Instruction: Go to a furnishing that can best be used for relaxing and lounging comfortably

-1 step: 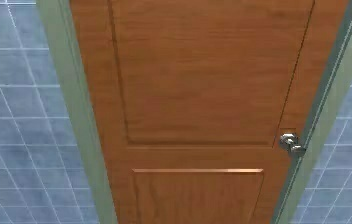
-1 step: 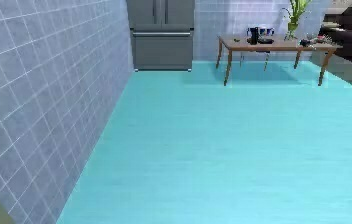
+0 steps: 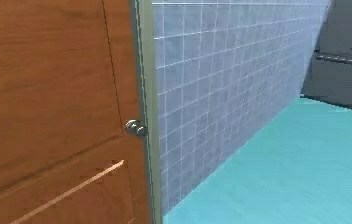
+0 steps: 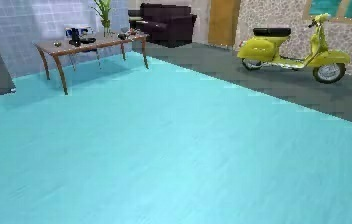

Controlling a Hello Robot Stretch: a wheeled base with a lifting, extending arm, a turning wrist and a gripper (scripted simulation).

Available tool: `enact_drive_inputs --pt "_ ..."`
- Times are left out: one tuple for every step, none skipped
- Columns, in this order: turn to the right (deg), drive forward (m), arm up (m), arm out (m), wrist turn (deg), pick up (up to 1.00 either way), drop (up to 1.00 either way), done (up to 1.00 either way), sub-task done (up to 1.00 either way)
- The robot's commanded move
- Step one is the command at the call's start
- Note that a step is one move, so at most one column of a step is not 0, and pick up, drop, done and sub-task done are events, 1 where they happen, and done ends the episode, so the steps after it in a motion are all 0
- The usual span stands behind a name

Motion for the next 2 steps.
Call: enact_drive_inputs --pt "45.0 0.00 0.00 0.00 0.0 0.00 0.00 0.00 0.00" --pt "45.0 0.00 0.00 0.00 0.0 0.00 0.00 0.00 0.00"
